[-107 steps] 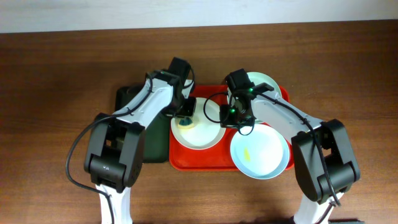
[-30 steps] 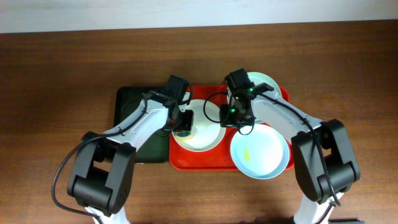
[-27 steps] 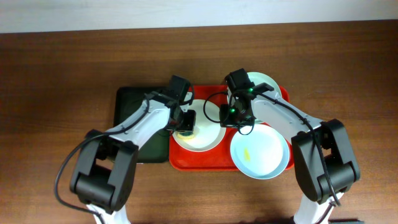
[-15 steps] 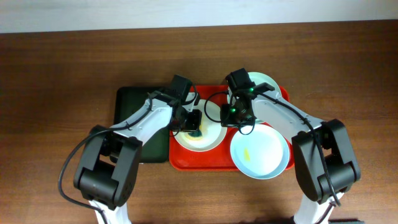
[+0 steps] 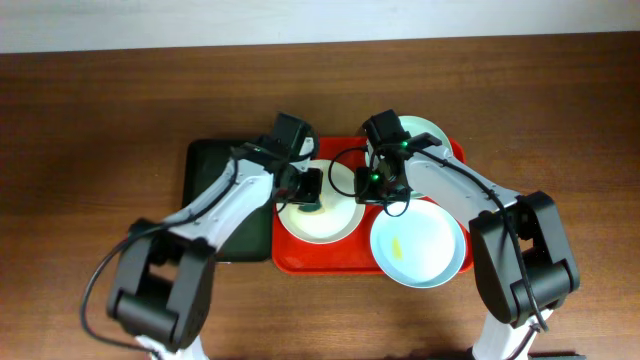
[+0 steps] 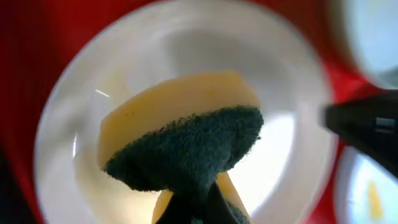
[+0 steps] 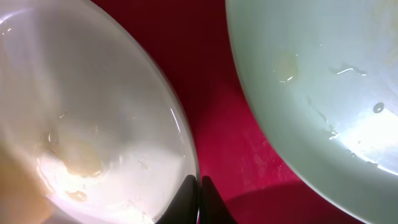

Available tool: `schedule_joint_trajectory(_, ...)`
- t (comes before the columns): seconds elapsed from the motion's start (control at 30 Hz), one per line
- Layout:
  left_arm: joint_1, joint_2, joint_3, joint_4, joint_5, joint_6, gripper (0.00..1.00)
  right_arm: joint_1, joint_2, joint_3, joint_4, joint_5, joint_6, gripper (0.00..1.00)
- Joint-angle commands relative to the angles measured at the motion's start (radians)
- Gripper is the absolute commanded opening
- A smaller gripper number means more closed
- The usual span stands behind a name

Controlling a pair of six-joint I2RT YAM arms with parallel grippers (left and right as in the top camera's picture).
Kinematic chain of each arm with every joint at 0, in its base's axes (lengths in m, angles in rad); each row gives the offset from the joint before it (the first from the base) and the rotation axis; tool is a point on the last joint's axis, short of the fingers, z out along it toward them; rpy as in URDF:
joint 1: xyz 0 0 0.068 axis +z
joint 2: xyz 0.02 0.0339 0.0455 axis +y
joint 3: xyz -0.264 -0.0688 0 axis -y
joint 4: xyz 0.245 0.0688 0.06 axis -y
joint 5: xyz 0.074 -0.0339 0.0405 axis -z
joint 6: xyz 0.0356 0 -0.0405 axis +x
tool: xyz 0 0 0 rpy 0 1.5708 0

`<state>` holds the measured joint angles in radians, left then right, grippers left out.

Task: Clean dirty plates on tray and stack at the side
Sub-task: 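Scrub the white plate surface with the sponge in the left gripper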

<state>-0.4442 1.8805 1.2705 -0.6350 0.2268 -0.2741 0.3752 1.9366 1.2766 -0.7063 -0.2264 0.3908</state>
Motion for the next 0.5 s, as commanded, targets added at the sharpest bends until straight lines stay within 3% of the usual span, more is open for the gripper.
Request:
schedule_joint_trajectory(0.0,-0.006,0.108,-0.008,0.004,-0.027,-0.006,0.00,0.004,-0.006,-0.004,0.004,-0.025,-0.002,0.04)
schedule_joint_trajectory(0.23,-0.006,0.173,-0.008,0.012,0.179,0.002,0.00,0.004,-0.006,-0.004,0.003,-0.025,-0.002,0.04)
schedule_joint_trajectory(0.33,0.003,0.161,0.024,0.012,0.304,0.077,0.00,0.004,-0.006,-0.004,0.003,-0.025,-0.002,0.04)
schedule_joint_trajectory(0.47,0.036,0.095,0.064,0.010,0.404,0.088,0.00,0.004,-0.006,-0.004,0.004,-0.025,-0.002,0.04)
